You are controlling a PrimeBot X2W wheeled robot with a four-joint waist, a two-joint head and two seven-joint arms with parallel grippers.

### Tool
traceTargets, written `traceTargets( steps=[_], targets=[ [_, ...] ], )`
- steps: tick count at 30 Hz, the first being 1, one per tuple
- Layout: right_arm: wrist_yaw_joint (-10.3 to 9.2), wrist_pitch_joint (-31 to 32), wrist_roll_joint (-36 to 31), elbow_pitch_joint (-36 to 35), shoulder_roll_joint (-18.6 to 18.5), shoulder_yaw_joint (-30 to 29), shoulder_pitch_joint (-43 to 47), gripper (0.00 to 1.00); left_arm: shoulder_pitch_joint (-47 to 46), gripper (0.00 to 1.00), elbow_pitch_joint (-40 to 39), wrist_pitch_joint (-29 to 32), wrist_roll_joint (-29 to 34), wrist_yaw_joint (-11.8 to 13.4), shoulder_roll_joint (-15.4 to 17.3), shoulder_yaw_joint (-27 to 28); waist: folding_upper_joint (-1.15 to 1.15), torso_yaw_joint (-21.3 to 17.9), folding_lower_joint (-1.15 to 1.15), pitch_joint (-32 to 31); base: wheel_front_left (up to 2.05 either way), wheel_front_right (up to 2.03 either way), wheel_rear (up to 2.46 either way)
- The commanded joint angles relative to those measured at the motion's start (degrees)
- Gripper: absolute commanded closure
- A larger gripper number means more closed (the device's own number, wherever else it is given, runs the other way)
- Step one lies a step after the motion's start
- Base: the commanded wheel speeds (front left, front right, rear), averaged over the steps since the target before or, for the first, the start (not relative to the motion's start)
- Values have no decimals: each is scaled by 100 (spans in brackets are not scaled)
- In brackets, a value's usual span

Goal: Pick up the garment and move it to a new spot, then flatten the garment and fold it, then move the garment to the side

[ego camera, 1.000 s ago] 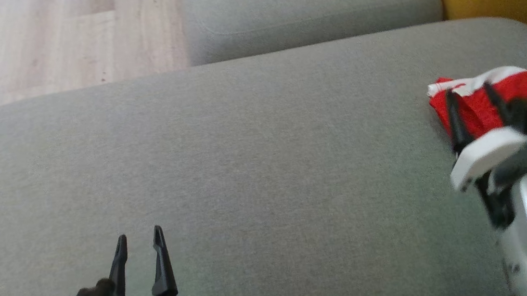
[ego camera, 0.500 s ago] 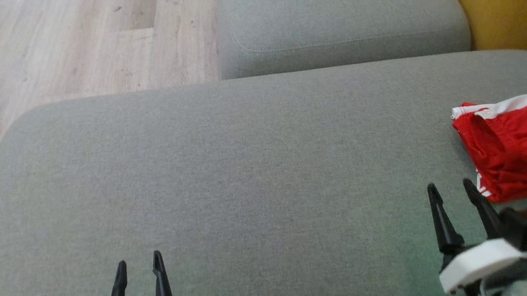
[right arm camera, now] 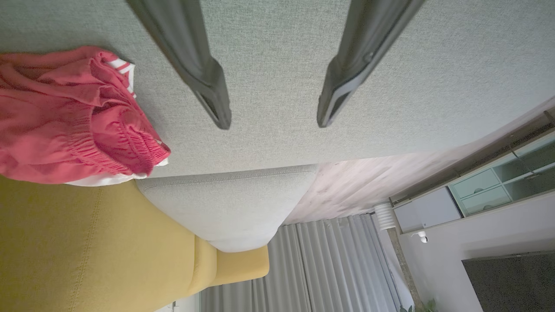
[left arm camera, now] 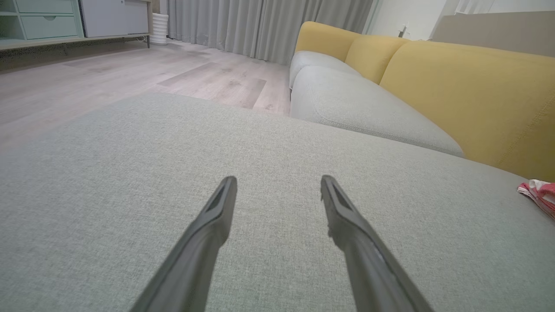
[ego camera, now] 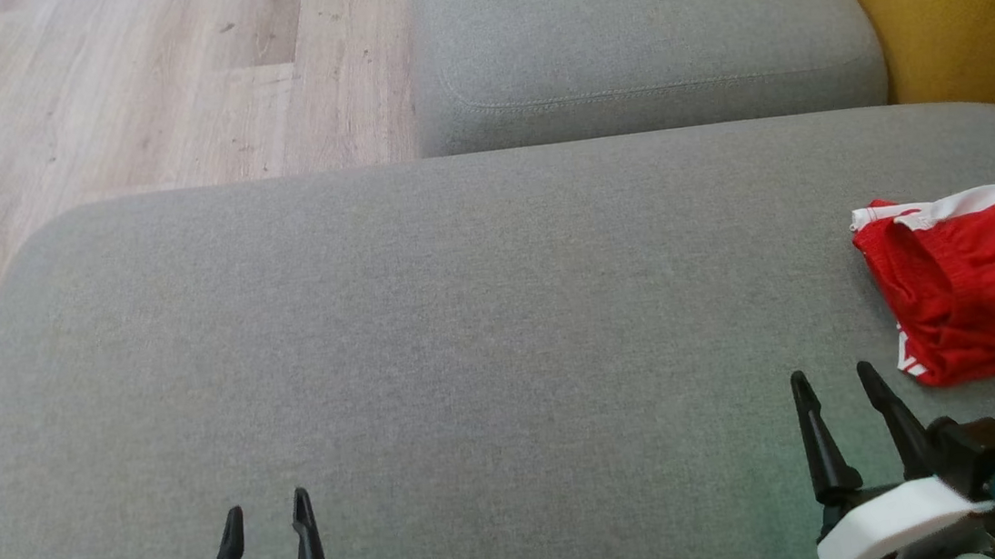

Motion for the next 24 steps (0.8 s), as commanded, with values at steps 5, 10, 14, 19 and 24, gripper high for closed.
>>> traceTargets(
  steps=[5, 10, 14, 19, 24],
  targets=[
    [20, -48, -6, -147, -38, 130, -145, 0, -195, 0, -152, 8, 14, 40, 92, 121, 0, 0, 0, -27, 0, 0, 0],
    [20, -30, -3, -115, -38, 144, -120, 0, -174, 0, -145, 35, 7, 73, 99, 101, 0, -5, 0, -47, 0, 0, 0],
    [0, 2, 0, 174, 1, 9, 7, 100, 4, 100, 88, 51, -1, 58, 6, -76, 0, -9, 0, -52, 0, 0, 0],
    [1, 40, 221, 330, 1, -7, 14, 100, 20, 100, 214, 95, -165, 11, -47, -22, 0, -19, 0, -36, 0, 0, 0],
    [1, 100, 552, 320, -2, -44, -35, 100, -33, 100, 219, 165, -409, -65, -83, 95, 0, -33, 0, -12, 0, 0, 0]
  ],
)
